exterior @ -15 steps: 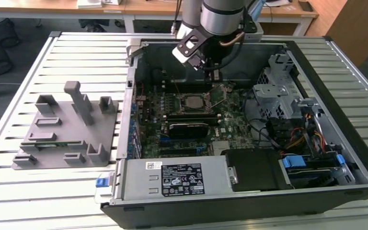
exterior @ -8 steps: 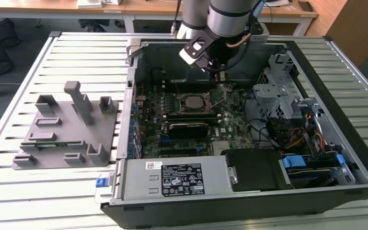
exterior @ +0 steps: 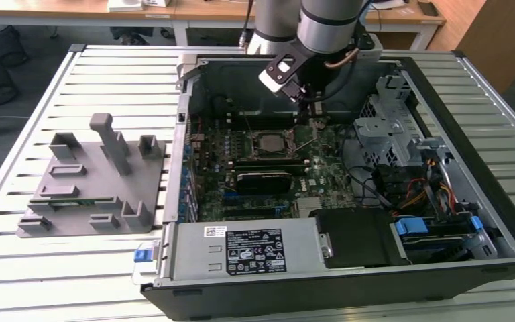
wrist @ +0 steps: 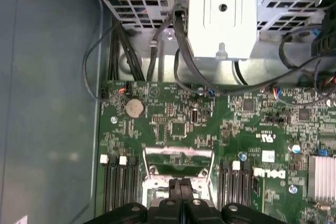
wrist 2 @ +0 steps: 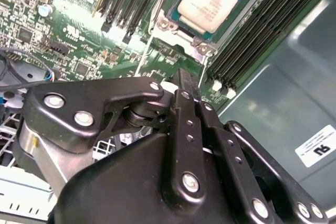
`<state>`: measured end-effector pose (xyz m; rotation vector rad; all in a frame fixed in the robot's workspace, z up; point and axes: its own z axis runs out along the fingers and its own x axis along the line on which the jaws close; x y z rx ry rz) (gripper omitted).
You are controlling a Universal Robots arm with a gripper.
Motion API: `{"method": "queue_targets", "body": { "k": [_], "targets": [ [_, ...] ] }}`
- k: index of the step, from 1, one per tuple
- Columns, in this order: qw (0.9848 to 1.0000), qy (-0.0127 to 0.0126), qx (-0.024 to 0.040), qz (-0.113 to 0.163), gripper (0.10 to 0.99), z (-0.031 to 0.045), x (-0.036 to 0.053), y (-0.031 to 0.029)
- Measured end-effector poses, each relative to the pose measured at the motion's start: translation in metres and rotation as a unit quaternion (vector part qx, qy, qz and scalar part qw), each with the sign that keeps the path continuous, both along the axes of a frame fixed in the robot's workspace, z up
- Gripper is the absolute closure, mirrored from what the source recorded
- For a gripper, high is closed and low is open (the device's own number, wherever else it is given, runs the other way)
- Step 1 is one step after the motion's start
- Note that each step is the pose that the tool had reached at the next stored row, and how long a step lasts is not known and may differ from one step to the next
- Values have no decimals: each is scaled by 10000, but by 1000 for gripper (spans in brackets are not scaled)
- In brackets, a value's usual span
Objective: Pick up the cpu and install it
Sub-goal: 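Close the cpu cover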
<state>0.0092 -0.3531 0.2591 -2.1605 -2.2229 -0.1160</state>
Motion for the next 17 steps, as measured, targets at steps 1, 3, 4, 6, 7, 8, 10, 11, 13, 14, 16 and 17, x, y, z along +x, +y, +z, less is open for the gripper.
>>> {"method": "queue_targets", "body": {
  "k": [1,3,4,6,7,8,10,11,13,14,16,17],
  "targets": [
    [10000,0,-1,0,980,-1,12,2],
    [10000,0,-6,-1,980,-2,38,3],
    [10000,0,-8,-1,980,-3,51,5],
    [10000,1,-8,0,980,-4,89,7],
    [10000,2,-8,1,980,-6,110,10],
    [10000,2,-8,1,980,-7,130,12],
    [10000,2,-9,1,980,-8,163,16],
    [10000,2,-9,2,980,-8,177,18],
    [10000,2,-9,32,980,-9,199,19],
    [10000,2,-9,66,980,-10,206,19],
    [9999,2,-8,105,980,-15,224,20],
    [9999,2,-8,105,980,-17,233,22]
  ]
}}
